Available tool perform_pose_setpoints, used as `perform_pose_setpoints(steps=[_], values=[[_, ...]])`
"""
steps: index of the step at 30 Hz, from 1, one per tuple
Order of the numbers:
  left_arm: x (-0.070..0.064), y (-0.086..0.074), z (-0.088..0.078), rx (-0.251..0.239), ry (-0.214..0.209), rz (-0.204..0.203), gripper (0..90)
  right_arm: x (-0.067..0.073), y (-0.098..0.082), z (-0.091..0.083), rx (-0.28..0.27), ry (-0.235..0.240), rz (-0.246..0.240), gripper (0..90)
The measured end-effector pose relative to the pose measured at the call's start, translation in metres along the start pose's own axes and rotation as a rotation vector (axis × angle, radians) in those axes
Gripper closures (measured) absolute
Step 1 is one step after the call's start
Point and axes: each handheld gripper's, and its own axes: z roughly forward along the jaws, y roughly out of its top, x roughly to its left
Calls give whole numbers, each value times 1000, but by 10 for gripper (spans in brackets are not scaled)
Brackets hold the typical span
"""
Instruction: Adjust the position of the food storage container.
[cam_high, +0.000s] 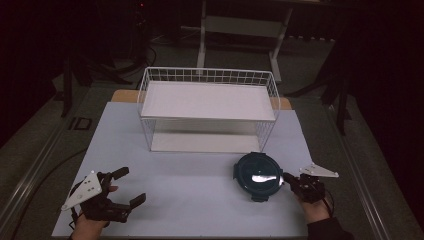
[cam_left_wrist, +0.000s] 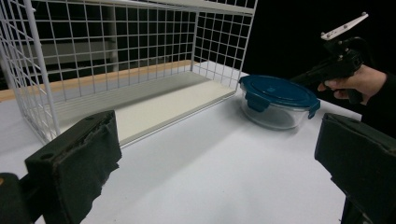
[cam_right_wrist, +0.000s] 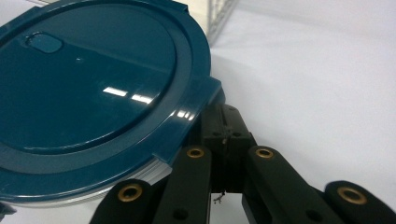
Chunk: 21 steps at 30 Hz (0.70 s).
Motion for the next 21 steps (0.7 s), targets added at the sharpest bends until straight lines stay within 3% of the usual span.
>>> perform_pose_setpoints(steps=[10, 21], values=[[0, 0, 0, 0, -2, 0, 3, 16, 10, 12, 4, 60, -18, 900], [0, 0, 0, 2, -4, 4, 3, 45, 25, 31, 11, 154, -64, 900]])
